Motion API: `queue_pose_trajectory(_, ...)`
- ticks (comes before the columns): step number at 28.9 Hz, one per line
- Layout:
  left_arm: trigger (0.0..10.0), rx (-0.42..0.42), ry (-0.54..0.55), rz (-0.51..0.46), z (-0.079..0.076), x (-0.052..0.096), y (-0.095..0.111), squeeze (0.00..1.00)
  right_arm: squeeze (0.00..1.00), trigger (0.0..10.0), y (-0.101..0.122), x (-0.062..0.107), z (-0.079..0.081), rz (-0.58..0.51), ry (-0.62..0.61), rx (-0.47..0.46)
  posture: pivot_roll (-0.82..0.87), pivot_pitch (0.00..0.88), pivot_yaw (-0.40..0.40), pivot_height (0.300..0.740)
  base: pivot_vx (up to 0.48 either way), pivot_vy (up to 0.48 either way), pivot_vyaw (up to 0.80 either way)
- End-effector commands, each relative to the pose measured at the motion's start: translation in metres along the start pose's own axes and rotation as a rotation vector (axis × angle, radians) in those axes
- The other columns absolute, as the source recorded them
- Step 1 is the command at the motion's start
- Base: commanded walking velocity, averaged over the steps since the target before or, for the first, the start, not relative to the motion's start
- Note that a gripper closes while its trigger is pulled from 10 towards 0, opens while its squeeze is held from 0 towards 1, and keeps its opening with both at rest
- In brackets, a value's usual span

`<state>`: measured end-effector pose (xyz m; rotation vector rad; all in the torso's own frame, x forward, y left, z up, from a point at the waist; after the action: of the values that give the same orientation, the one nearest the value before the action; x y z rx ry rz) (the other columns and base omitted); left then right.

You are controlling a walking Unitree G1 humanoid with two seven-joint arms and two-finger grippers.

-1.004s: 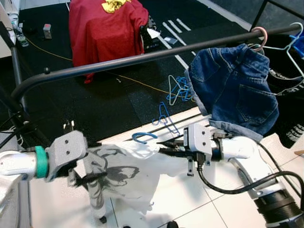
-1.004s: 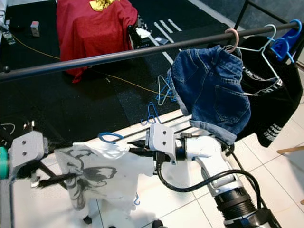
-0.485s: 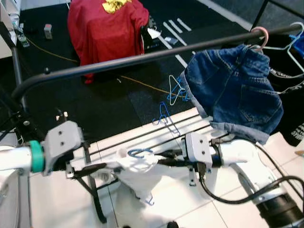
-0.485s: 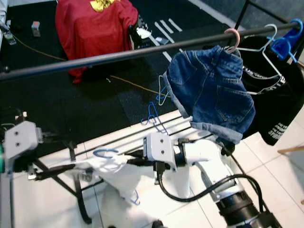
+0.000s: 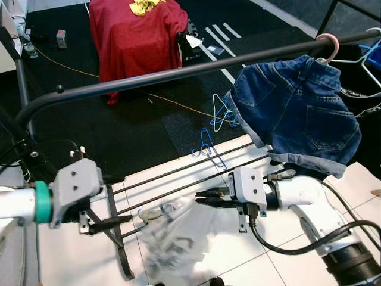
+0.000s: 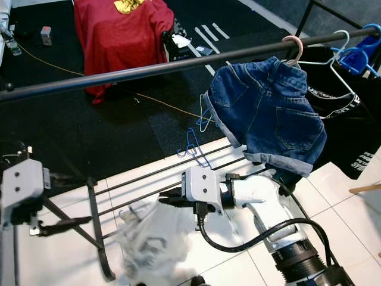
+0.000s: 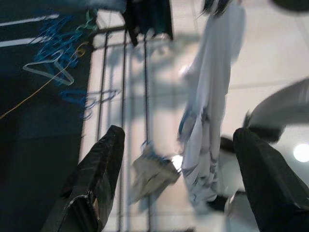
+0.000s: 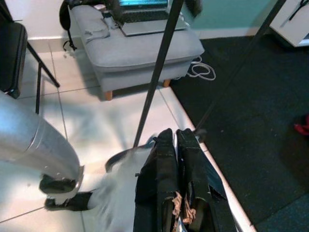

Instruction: Hang hanger

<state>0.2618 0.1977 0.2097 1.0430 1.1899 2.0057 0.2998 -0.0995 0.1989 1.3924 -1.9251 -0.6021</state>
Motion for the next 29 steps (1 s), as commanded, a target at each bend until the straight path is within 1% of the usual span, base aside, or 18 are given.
queue_pose_trajectory(1,8.6,0.025,-0.016,-0.002,-0.007,-0.007,-0.002,0.0,0.0,0.0,0.009,-0.001,-0.006,-0.037,-0.02,0.028,-0.04,0.203,0.09,0.74,0.0,0.0,0.0)
queue_pose_trajectory(3,8.6,0.025,-0.016,-0.002,-0.007,-0.007,-0.002,0.0,0.0,0.0,0.009,-0.001,-0.006,-0.037,-0.02,0.028,-0.04,0.203,0.09,0.74,0.0,0.0,0.0)
queue_pose_trajectory(5,6.6,0.051,-0.021,-0.022,-0.014,-0.017,-0.006,0.0,0.0,0.0,0.014,-0.004,-0.007,-0.06,-0.022,0.034,-0.04,0.204,0.09,0.74,0.0,0.0,0.0)
queue_pose_trajectory(6,6.6,0.051,-0.021,-0.022,-0.014,-0.017,-0.006,0.0,0.0,0.0,0.014,-0.004,-0.007,-0.06,-0.022,0.034,-0.04,0.204,0.09,0.74,0.0,0.0,0.0)
queue_pose_trajectory(7,7.0,0.067,-0.02,-0.03,-0.017,-0.021,-0.008,0.0,0.0,0.0,0.015,-0.005,-0.006,-0.066,-0.025,0.032,-0.04,0.207,0.09,0.74,0.0,0.0,0.0)
queue_pose_trajectory(9,7.0,0.067,-0.02,-0.03,-0.017,-0.021,-0.008,0.0,0.0,0.0,0.015,-0.005,-0.006,-0.066,-0.025,0.032,-0.04,0.207,0.09,0.74,0.0,0.0,0.0)
queue_pose_trajectory(10,8.9,0.079,-0.029,-0.031,-0.021,-0.023,-0.01,0.0,0.0,0.0,0.015,-0.006,-0.006,-0.069,-0.029,0.03,-0.04,0.208,0.091,0.74,0.0,0.0,0.0)
queue_pose_trajectory(11,8.9,0.079,-0.029,-0.031,-0.021,-0.023,-0.01,0.0,0.0,0.0,0.015,-0.006,-0.006,-0.069,-0.029,0.03,-0.04,0.208,0.091,0.74,0.0,0.0,0.0)
queue_pose_trajectory(12,10.0,0.088,-0.035,-0.025,-0.024,-0.023,-0.012,0.0,0.0,0.0,0.015,-0.006,-0.006,-0.07,-0.035,0.03,-0.04,0.208,0.092,0.74,0.0,0.0,0.0)
queue_pose_trajectory(14,10.0,0.088,-0.035,-0.025,-0.024,-0.023,-0.012,0.0,0.0,0.0,0.015,-0.006,-0.006,-0.07,-0.035,0.03,-0.04,0.208,0.092,0.74,0.0,0.0,0.0)
queue_pose_trajectory(19,10.0,0.138,-0.025,-0.016,-0.025,-0.023,-0.016,0.0,0.0,0.0,0.018,-0.005,-0.014,-0.074,-0.058,0.051,-0.04,0.205,0.091,0.74,0.0,0.0,0.0)
queue_pose_trajectory(21,10.0,0.217,-0.02,-0.041,-0.031,-0.03,-0.016,0.0,0.0,0.0,0.022,-0.006,-0.021,-0.083,-0.077,0.07,-0.04,0.205,0.09,0.74,0.0,0.0,0.0)
queue_pose_trajectory(22,10.0,0.217,-0.02,-0.041,-0.031,-0.03,-0.016,0.0,0.0,0.0,0.022,-0.006,-0.021,-0.083,-0.077,0.07,-0.04,0.205,0.09,0.74,0.0,0.0,0.0)
queue_pose_trajectory(23,10.0,0.251,-0.015,-0.053,-0.034,-0.034,-0.017,0.0,0.0,0.0,0.025,-0.006,-0.025,-0.09,-0.088,0.08,-0.05,0.205,0.089,0.74,0.0,0.0,0.0)
queue_pose_trajectory(24,10.0,0.251,-0.015,-0.053,-0.034,-0.034,-0.017,0.0,0.0,0.0,0.025,-0.006,-0.025,-0.09,-0.088,0.08,-0.05,0.205,0.089,0.74,0.0,0.0,0.0)
queue_pose_trajectory(26,10.0,0.291,0.007,-0.065,-0.036,-0.041,-0.019,0.0,0.0,0.0,0.033,-0.007,-0.034,-0.112,-0.113,0.107,-0.05,0.205,0.086,0.74,0.0,0.0,0.0)
queue_pose_trajectory(28,10.0,0.299,0.017,-0.068,-0.036,-0.043,-0.019,0.0,0.0,0.0,0.036,-0.007,-0.037,-0.12,-0.12,0.114,-0.05,0.205,0.086,0.74,0.0,0.0,0.0)
queue_pose_trajectory(29,10.0,0.3,0.038,-0.072,-0.034,-0.047,-0.02,0.0,0.0,0.0,0.041,-0.007,-0.04,-0.134,-0.126,0.126,-0.05,0.204,0.086,0.74,0.0,0.0,0.0)
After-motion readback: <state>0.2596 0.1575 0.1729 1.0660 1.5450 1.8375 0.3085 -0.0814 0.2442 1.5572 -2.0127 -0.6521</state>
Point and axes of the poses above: a point about 5 cm out from each wrist's last joint towards the gripper, its own x axis pointing back from the gripper into the wrist, its own y axis along the axis of the wrist's last joint, z = x × y, the point moved 2 cm from there along -x, pointing out of the wrist towards the gripper, and after that the axes turned 10 degrees about x, right-handed, at the moved point
